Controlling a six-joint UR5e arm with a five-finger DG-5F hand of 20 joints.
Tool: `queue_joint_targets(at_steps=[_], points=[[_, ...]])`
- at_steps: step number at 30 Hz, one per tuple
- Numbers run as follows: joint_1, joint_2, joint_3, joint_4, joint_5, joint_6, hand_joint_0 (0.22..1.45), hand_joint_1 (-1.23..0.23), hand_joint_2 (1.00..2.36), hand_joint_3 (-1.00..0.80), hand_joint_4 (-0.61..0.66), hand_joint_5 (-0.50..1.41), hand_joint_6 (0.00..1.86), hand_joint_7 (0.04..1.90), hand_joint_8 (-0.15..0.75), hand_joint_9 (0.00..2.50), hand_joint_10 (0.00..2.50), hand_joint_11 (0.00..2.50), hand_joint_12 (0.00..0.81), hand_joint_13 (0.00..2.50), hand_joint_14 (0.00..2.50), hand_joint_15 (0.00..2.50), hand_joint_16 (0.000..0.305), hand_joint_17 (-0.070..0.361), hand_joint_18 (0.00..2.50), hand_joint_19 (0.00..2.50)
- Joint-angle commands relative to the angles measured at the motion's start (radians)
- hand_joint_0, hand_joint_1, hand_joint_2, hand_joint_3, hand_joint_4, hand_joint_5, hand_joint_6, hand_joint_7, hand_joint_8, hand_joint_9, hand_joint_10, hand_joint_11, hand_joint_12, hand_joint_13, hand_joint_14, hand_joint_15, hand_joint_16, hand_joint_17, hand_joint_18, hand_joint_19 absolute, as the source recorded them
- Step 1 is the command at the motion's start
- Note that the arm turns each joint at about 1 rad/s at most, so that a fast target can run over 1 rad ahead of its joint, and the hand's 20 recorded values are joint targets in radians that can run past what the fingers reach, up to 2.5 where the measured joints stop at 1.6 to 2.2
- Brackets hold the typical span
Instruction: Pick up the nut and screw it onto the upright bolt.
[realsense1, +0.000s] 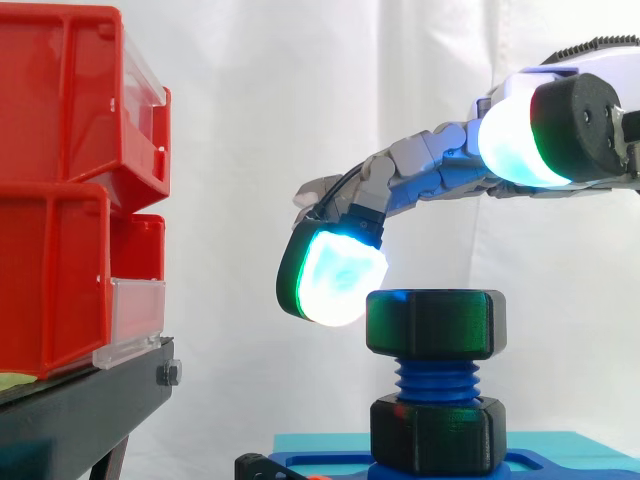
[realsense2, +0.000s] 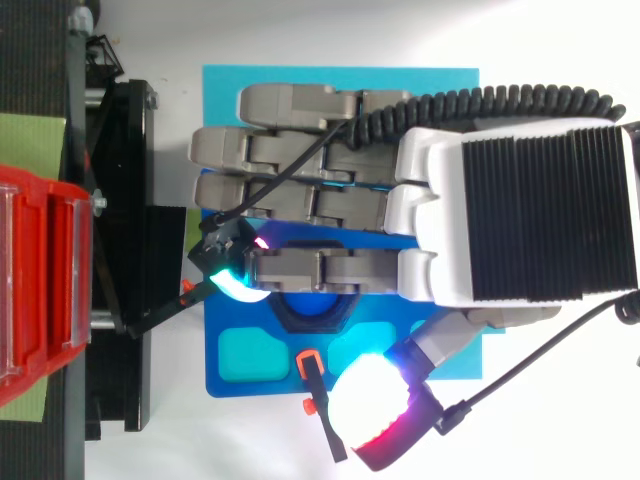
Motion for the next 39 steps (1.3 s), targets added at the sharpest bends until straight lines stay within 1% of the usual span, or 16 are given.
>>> queue_joint_targets(at_steps=[1,4,11,15,20,23,24,25,27,29,30,33,34,35,36,39], points=[[-0.005,0.001,0.000,0.000,-0.002,0.000,0.48,0.01,1.00,-0.50,0.24,-0.07,0.50,1.05,0.230,0.36,0.00,0.00,0.319,0.17,0.00,0.00,0.037,0.083,0.00,0.00],[-0.014,0.001,0.000,-0.008,-0.003,-0.003,0.48,0.00,1.00,-0.50,0.24,-0.05,0.50,1.13,0.235,0.38,0.00,0.00,0.309,0.20,0.00,0.00,0.034,0.077,0.00,0.00],[-0.028,0.001,0.000,-0.008,-0.005,-0.003,0.49,-0.03,1.00,-0.50,0.22,-0.02,0.50,1.29,0.255,0.53,0.00,0.00,0.288,0.30,0.00,0.00,0.029,0.065,0.00,0.00],[-0.037,0.001,0.000,-0.008,-0.006,-0.003,0.50,-0.06,1.00,-0.50,0.17,0.01,0.50,1.40,0.261,0.66,0.00,0.00,0.266,0.41,0.00,0.00,0.024,0.054,0.00,0.00],[-0.045,0.001,-0.002,-0.008,-0.014,-0.003,0.51,-0.08,1.00,-0.50,0.12,0.04,0.50,1.48,0.263,0.82,0.00,0.00,0.235,0.52,0.00,0.00,0.018,0.041,0.12,0.00],[-0.049,0.001,0.000,-0.008,-0.020,-0.003,0.52,-0.10,1.00,-0.50,0.10,0.05,0.57,1.33,0.264,1.06,0.00,0.00,0.190,0.65,0.00,0.00,0.011,0.026,0.27,0.00],[-0.051,0.001,0.000,-0.008,-0.021,-0.003,0.52,-0.10,1.00,-0.50,0.11,0.05,0.57,1.32,0.265,1.06,0.00,0.00,0.186,0.68,0.00,0.00,0.011,0.026,0.27,0.00],[-0.052,0.001,0.000,-0.008,-0.021,-0.003,0.52,-0.11,1.00,-0.50,0.09,0.06,0.59,1.27,0.257,1.12,0.00,0.00,0.174,0.72,0.00,0.00,0.009,0.021,0.32,0.00],[-0.054,0.001,0.000,-0.007,-0.023,-0.003,0.52,-0.11,1.00,-0.50,0.09,0.06,0.59,1.27,0.251,1.15,0.00,0.00,0.165,0.75,0.00,0.00,0.008,0.018,0.35,0.00],[-0.055,0.001,0.000,-0.003,-0.025,-0.003,0.52,-0.11,1.00,-0.50,0.11,0.06,0.51,1.45,0.264,1.15,0.00,0.00,0.175,0.74,0.00,0.00,0.009,0.020,0.34,0.00],[-0.055,0.001,0.000,-0.003,-0.026,-0.003,0.52,-0.11,1.00,-0.50,0.12,0.05,0.50,1.45,0.267,1.15,0.00,0.00,0.176,0.73,0.00,0.00,0.009,0.021,0.33,0.00],[-0.055,0.001,0.000,0.000,-0.031,-0.001,0.51,-0.10,1.00,-0.50,0.17,0.00,0.50,1.33,0.270,1.10,0.00,0.00,0.203,0.69,0.00,0.00,0.013,0.028,0.28,0.00],[-0.054,0.001,0.003,0.003,-0.035,-0.001,0.51,-0.09,1.00,-0.50,0.19,-0.02,0.50,1.24,0.277,1.07,0.00,0.00,0.214,0.67,0.00,0.00,0.014,0.031,0.26,0.00],[-0.055,0.001,0.007,0.003,-0.037,-0.001,0.51,-0.09,1.00,-0.50,0.20,-0.02,0.50,1.21,0.273,1.06,0.00,0.00,0.214,0.67,0.00,0.00,0.014,0.031,0.26,0.00],[-0.055,0.001,0.011,-0.002,-0.040,-0.001,0.50,-0.09,1.00,-0.50,0.24,-0.05,0.50,1.10,0.276,1.02,0.00,0.00,0.227,0.65,0.00,0.00,0.016,0.036,0.24,0.00],[-0.054,0.001,0.034,-0.007,-0.051,-0.003,0.49,-0.09,1.00,-0.50,0.25,-0.09,0.50,0.97,0.272,0.94,0.00,0.00,0.248,0.62,0.00,0.00,0.019,0.043,0.21,0.00]])
